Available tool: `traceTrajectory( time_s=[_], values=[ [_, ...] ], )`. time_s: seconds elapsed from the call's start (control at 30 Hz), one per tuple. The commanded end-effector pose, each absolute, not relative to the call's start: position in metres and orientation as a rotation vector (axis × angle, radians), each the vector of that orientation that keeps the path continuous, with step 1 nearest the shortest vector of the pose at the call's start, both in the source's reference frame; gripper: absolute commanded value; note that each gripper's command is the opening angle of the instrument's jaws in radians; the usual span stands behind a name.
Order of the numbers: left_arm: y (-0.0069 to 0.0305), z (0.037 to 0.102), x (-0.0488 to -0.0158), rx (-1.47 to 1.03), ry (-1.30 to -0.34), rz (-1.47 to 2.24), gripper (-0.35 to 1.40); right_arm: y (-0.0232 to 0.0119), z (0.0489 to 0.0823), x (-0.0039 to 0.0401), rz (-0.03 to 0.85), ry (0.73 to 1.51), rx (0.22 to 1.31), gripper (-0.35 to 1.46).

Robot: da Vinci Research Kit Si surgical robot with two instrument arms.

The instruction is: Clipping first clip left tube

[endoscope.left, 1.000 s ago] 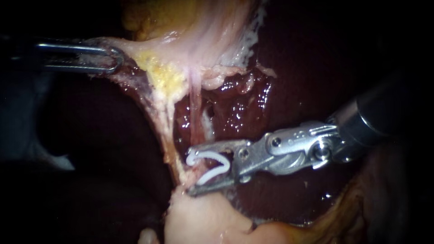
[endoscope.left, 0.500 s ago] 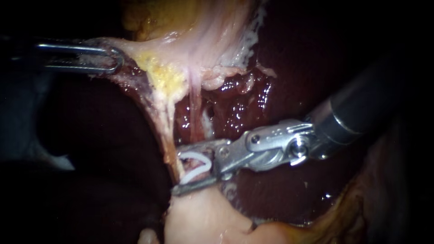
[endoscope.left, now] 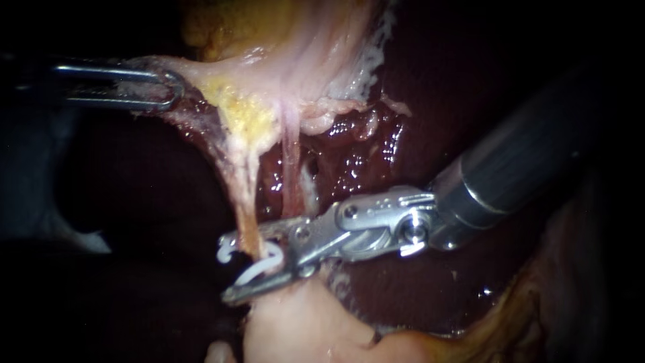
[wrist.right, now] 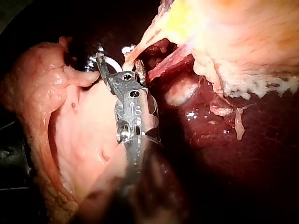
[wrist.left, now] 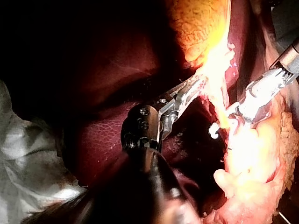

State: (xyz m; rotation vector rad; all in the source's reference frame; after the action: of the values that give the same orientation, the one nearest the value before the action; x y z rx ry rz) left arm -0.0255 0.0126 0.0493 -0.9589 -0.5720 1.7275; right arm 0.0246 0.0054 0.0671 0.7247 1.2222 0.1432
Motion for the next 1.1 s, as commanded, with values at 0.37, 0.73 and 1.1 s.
traceTrajectory(
  time_s=[0.37,0.73,1.1],
  values=[
    [0.0126,0.0493,-0.0255,-0.958,-0.571,1.727,-0.35,0.0034,0.0654,0.0251,0.129,1.221,0.813,0.44],
    [0.0126,0.0493,-0.0254,-0.958,-0.570,1.726,-0.35,0.0017,0.0634,0.0257,0.172,1.226,0.888,0.44],
    [0.0126,0.0493,-0.0253,-0.957,-0.569,1.726,-0.35,0.0014,0.0625,0.0252,0.196,1.228,0.914,0.44]
  ],
)
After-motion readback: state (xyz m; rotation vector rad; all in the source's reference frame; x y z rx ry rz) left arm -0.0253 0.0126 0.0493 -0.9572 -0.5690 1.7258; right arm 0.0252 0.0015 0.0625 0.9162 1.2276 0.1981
